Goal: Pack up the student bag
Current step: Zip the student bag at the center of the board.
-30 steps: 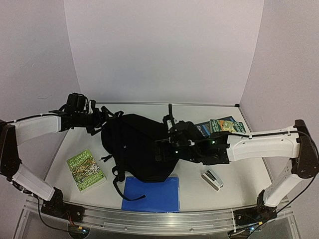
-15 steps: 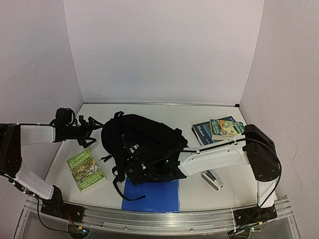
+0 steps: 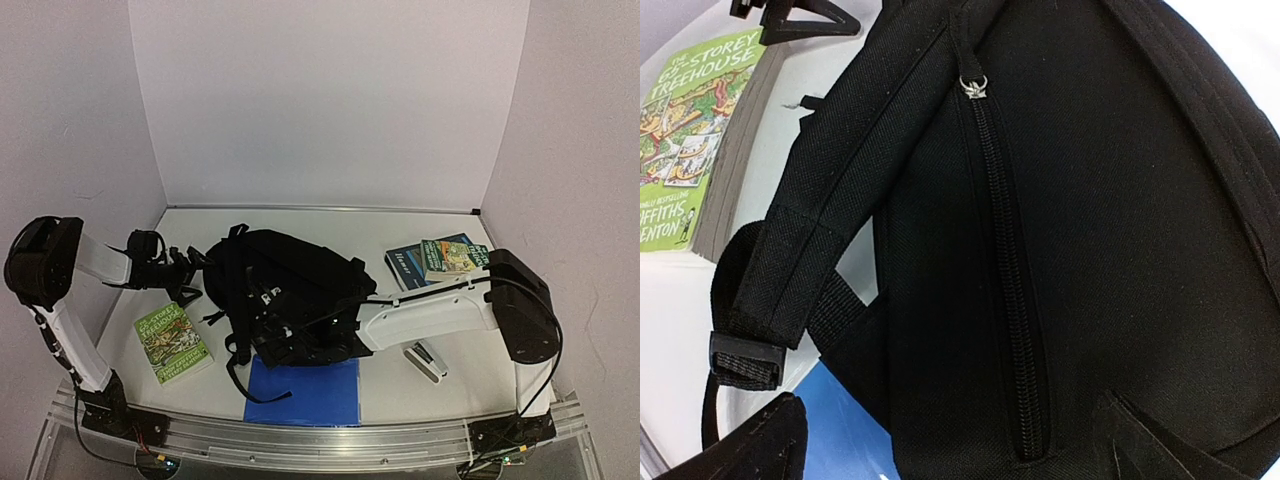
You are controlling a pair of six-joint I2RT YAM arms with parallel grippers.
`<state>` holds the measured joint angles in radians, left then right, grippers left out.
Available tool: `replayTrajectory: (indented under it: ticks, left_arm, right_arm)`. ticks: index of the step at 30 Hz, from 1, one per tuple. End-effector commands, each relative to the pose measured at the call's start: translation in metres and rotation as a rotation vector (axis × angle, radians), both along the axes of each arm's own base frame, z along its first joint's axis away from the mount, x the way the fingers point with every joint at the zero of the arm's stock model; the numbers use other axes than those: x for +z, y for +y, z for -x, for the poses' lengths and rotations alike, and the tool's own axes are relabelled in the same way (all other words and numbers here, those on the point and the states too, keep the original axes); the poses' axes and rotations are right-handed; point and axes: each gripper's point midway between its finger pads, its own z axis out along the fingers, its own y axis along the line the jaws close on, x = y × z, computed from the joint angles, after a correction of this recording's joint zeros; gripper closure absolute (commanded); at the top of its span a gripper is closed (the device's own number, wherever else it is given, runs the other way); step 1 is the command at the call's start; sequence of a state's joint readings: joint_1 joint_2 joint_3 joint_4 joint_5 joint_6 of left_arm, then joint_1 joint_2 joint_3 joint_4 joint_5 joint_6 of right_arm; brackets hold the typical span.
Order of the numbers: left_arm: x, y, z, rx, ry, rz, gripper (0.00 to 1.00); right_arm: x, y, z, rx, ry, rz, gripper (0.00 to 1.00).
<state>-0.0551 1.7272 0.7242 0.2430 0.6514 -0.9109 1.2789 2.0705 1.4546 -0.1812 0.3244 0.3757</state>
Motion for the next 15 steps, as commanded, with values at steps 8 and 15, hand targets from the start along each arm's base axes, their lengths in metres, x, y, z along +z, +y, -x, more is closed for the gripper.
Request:
replayTrajectory:
  ticks: [8,15]
  left_arm:
    - [-0.005,0.000,-0.039,-0.007,-0.098,-0.015,0.01]
    - [-0.022,-0.003,-0.046,-0.022,-0.067,0.006,0.40]
  right_arm:
    - [0.027,-0.004,-0.002,-0.053,-0.003,-0.105,0.02]
    - [0.038,-0.012,-0.004,-0.086,-0.017,-0.130,0.02]
